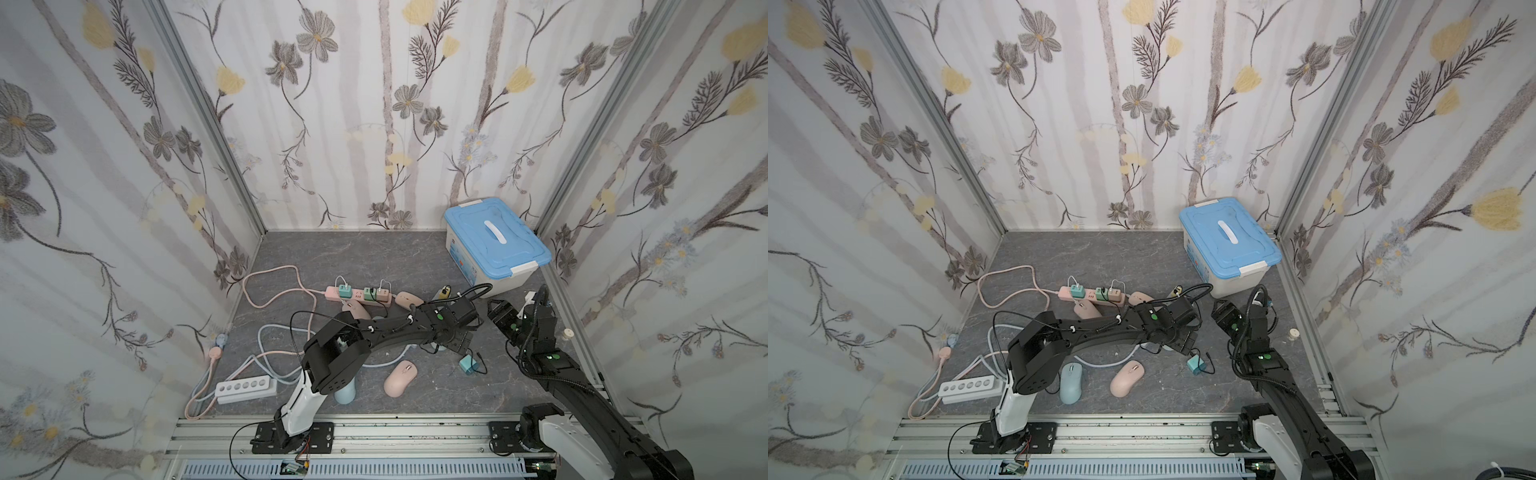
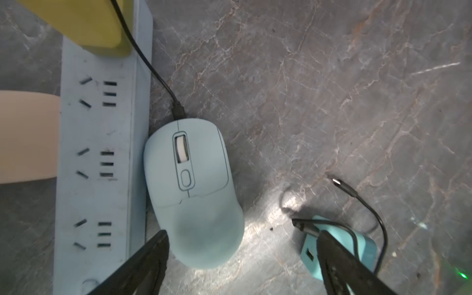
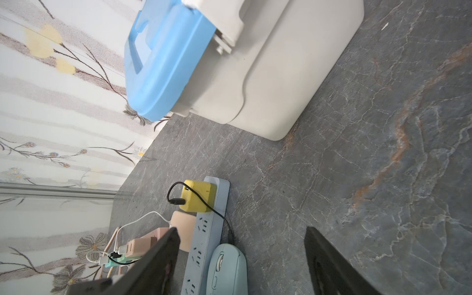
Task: Unplug the wireless mouse
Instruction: Pick up the mouse from the center of the board.
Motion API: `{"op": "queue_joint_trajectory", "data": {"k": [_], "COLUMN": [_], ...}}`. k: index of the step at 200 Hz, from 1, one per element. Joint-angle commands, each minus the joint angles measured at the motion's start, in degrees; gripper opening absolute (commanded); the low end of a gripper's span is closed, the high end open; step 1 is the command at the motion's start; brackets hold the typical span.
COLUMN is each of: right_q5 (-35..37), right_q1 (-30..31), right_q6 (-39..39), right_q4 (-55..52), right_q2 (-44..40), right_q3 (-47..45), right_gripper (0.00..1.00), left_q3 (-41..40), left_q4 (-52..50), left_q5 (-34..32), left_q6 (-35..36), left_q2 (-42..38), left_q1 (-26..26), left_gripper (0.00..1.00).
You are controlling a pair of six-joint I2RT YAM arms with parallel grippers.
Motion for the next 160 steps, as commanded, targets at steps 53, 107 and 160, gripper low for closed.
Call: {"op": "queue_joint_trajectory", "data": {"k": [53, 107, 160], "right_q5": [0.44, 0.18, 0.0], "right_q1": [0.02, -0.01, -0.01], "right_q6": [0.29, 0.78, 0.95], "right_q4": [1.99, 2.17, 2.17], "right_q2": [0.32, -0.09, -0.59], "right_q3": [-0.03, -0.17, -0.12], "right_gripper": [0.78, 0.78, 0.78], "left_q3": [0.01, 2.18, 6.99], "left_q4": [-4.37, -5.26, -7.98], "left_q5": [-4.49, -7.58, -11.08], "left_q6": [-0.1, 1.47, 3.43], "left_q2": [2.3, 4.88, 8.8], "left_q1": [0.05, 0.15, 0.09], "left_gripper": [0.9, 0.83, 0.77]}}
